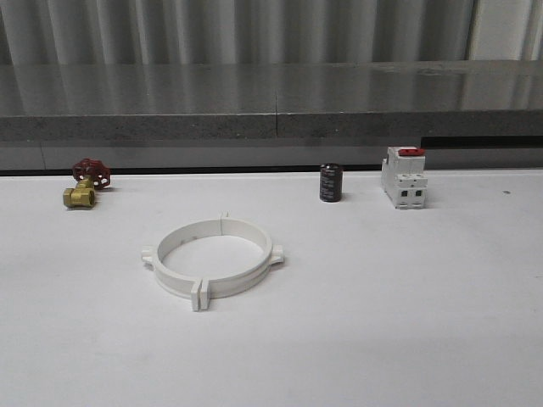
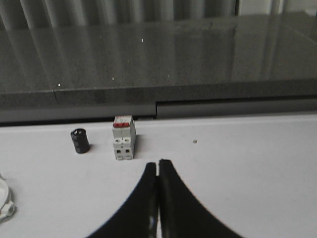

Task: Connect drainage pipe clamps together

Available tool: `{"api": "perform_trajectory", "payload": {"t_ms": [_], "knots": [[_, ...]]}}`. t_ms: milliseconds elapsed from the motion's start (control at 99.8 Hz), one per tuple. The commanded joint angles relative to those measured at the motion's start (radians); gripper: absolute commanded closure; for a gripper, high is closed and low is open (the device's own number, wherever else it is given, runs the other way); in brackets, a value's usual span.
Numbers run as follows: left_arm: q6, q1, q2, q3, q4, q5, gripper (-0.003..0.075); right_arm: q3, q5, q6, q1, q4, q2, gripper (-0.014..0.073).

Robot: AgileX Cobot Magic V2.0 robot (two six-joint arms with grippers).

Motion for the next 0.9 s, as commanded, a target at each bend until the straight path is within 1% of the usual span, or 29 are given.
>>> {"api": "perform_trajectory", "payload": {"t_ms": [0, 130, 281, 601, 892], "knots": [[-0.001, -0.006, 0.0, -0.029, -0.011, -0.061, 0.0741, 0.084, -0.206, -0.015, -0.005, -0.01, -0.068, 0.0661], [-0.001, -0.006, 0.0, -0.029, -0.011, -0.061, 0.0741, 0.201, -0.262, -0.014, -0.005, -0.009, -0.143, 0.0661], [-0.001, -0.006, 0.0, -0.029, -0.011, -0.061, 0.0741, 0.265, -0.28, -0.014, -0.005, -0.008, -0.197, 0.0661], [-0.001, -0.006, 0.0, -0.029, -0.011, -0.061, 0.0741, 0.264, -0.286, -0.014, -0.005, -0.008, -0.283, 0.0661], [-0.001, -0.006, 0.0, -0.029, -0.011, -0.061, 0.0741, 0.264, -0.281, -0.014, -0.005, -0.009, -0.281, 0.0661]]}}
